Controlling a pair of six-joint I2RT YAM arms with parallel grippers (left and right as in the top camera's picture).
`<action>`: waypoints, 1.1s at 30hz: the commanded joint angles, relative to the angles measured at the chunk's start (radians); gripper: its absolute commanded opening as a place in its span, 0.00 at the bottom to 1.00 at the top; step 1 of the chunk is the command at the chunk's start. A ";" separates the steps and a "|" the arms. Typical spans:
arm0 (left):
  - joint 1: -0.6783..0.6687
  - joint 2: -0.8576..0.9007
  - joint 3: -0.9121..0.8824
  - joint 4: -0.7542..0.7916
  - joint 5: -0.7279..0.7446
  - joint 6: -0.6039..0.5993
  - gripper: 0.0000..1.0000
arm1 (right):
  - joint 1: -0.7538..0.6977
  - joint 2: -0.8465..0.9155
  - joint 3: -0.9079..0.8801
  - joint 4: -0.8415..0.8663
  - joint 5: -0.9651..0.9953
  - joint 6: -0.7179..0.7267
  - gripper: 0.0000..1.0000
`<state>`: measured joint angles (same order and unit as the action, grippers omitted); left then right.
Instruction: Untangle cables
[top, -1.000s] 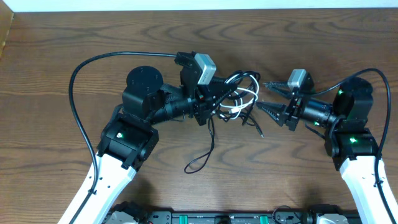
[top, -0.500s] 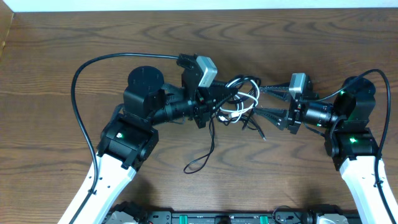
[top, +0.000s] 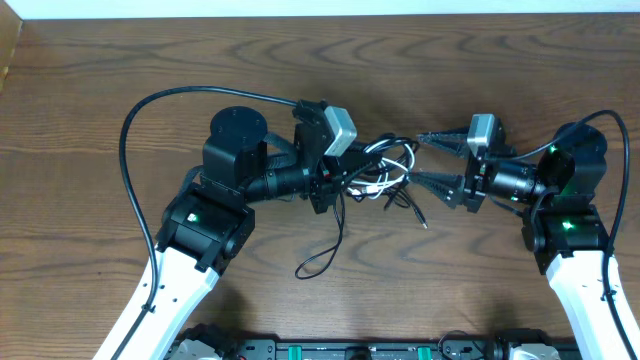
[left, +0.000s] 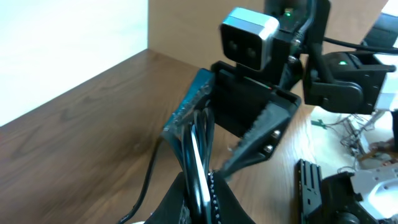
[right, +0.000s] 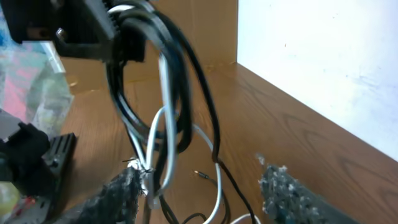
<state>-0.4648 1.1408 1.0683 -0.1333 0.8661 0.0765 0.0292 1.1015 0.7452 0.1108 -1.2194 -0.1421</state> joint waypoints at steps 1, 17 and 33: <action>0.003 -0.011 0.022 0.004 0.054 0.028 0.08 | -0.003 -0.002 0.008 0.016 -0.003 0.061 0.54; 0.002 -0.011 0.022 0.026 0.103 0.054 0.08 | 0.073 -0.002 0.007 0.065 -0.072 -0.011 0.39; 0.006 -0.011 0.022 0.030 0.007 0.055 0.07 | 0.074 -0.002 0.007 -0.044 0.100 -0.013 0.02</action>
<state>-0.4652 1.1419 1.0683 -0.1181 0.8993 0.1139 0.1055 1.1004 0.7452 0.0887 -1.2148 -0.1398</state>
